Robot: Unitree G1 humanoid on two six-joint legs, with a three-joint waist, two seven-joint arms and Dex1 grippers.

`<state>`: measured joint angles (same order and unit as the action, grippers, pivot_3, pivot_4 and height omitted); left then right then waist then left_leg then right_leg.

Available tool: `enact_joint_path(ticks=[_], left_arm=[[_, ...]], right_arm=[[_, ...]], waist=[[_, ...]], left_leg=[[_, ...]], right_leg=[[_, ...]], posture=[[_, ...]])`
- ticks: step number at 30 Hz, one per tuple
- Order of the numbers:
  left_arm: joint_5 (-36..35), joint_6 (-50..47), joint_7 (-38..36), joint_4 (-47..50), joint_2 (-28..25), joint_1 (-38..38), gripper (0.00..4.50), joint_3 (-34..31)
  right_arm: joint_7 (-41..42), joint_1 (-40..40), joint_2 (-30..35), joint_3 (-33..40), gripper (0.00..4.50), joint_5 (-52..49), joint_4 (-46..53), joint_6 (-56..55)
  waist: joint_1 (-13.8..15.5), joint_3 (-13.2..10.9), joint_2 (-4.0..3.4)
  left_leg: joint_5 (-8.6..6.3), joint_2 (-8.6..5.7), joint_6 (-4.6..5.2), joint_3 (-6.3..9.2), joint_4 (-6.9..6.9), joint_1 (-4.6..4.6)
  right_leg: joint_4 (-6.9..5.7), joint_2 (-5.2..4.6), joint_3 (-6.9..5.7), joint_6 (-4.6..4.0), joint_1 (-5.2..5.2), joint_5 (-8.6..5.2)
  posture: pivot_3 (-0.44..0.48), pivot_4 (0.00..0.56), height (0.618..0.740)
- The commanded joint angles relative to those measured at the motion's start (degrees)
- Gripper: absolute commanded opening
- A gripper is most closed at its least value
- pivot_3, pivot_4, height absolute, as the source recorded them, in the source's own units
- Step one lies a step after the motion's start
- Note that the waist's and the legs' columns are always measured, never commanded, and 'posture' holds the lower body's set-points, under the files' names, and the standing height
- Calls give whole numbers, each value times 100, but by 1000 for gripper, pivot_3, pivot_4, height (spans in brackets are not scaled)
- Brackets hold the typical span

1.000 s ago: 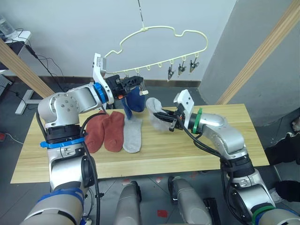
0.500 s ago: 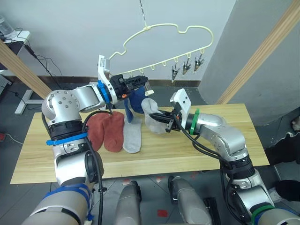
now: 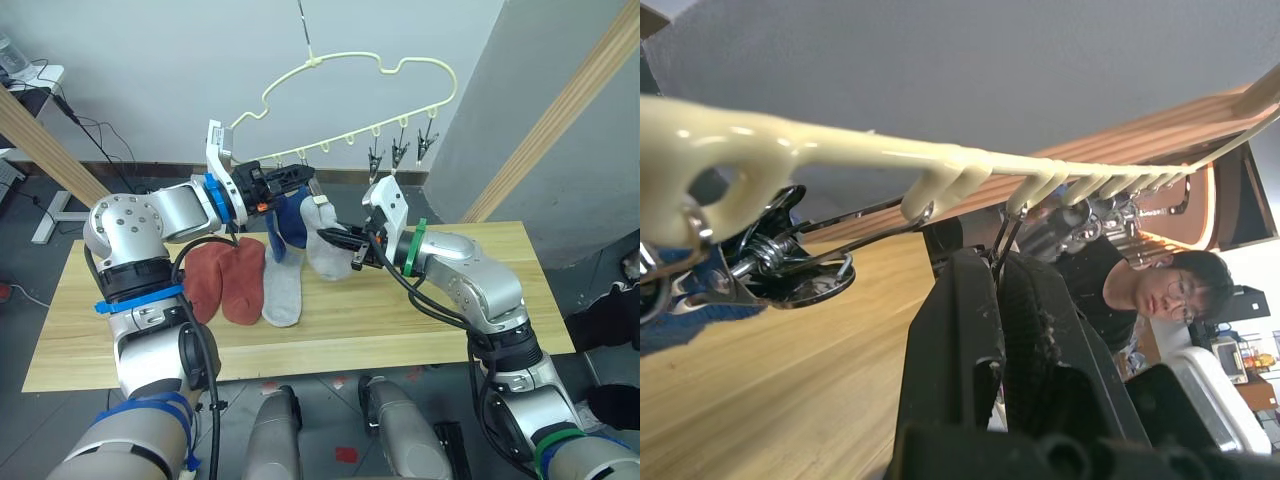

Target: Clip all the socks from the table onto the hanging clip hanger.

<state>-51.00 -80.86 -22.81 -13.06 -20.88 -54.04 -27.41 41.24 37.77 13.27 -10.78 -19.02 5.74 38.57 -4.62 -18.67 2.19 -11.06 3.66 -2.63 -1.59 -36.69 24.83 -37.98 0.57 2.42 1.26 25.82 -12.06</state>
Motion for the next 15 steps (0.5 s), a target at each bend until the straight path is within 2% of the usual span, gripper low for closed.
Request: enact_joint_path(ticks=[1,6,15], left_arm=[[-26,-207,53,66,-3,199,0,107],[-31,92,-209,299,-67,279,0,320],[-205,97,-383,378,-163,266,2742,278]], right_arm=[[31,236,-32,104,9,-65,-38,-189],[-13,444,-71,127,9,-21,-353,-313],[-64,514,-117,118,0,29,-601,-459]], waist=[[0,0,0],[0,0,0],[8,0,0]], left_leg=[[0,0,0,-1,0,0],[0,1,0,1,0,0],[0,-3,0,-4,2,28]], right_leg=[[0,0,1,0,0,0],[-2,0,-1,0,1,0],[-2,-4,2,0,30,0]], posture=[[-82,300,740],[-80,299,740],[-73,299,740]])
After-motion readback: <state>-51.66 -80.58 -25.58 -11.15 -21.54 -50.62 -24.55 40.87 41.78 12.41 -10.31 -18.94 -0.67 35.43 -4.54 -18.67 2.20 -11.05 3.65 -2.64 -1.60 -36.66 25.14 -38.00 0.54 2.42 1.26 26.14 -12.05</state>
